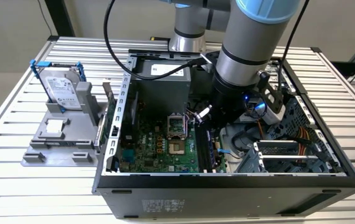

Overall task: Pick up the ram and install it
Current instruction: 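Press down the ram until it locks into place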

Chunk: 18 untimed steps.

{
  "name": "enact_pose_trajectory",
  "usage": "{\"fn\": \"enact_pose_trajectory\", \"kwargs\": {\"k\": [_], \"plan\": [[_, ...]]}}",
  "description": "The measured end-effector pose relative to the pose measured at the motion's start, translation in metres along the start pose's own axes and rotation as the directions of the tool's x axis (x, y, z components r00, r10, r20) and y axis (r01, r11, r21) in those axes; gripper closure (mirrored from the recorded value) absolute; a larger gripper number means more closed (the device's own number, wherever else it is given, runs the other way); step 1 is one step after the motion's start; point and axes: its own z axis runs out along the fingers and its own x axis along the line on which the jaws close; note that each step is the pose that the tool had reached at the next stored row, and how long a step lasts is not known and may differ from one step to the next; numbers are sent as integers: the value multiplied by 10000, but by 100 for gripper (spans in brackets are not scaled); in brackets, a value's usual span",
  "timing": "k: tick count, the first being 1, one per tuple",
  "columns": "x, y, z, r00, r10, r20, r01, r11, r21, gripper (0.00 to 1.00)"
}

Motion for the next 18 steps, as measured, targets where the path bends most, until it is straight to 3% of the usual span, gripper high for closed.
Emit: {"fn": "enact_pose_trajectory", "kwargs": {"k": [18], "plan": [[-12, 27, -3, 9995, -306, 1, 306, 9995, 5, 100]]}}
